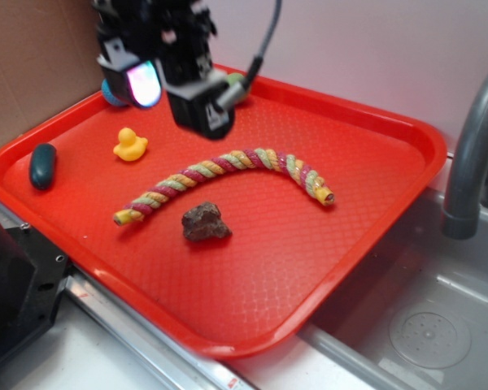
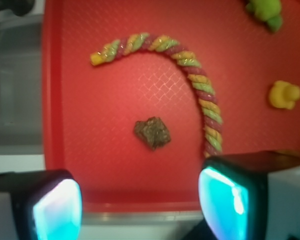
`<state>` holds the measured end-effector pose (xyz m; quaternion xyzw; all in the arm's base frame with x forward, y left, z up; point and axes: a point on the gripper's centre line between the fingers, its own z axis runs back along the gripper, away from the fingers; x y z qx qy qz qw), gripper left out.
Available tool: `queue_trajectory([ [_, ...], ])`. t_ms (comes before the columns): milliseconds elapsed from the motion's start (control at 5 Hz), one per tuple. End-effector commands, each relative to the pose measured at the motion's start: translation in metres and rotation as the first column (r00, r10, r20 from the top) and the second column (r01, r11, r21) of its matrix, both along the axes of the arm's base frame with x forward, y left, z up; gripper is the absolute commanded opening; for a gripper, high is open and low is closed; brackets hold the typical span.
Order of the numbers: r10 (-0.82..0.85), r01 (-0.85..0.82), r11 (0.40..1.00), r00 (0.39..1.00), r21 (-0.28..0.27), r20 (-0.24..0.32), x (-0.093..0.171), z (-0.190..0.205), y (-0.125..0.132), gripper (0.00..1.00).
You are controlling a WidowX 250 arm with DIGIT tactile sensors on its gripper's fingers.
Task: Grab the rock.
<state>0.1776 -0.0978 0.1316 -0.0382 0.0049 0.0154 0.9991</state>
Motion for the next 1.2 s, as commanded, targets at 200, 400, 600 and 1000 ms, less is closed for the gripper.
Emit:
queue_trajectory([
  [200,-0.075,0.076,0.997,0.995,0.021,-0.059,0.012,-0.068,-0.008,1.0],
  [400,-0.062,0.064,0.998,0.995,0.02,-0.082,0.007,-0.082,-0.004,1.0],
  [600,-0.058,0.061,0.998,0.991,0.025,-0.119,0.0,-0.094,-0.001,1.0],
  [1000,-0.022,0.033,0.998,0.984,0.058,-0.175,-0.003,-0.118,0.01,0.89],
])
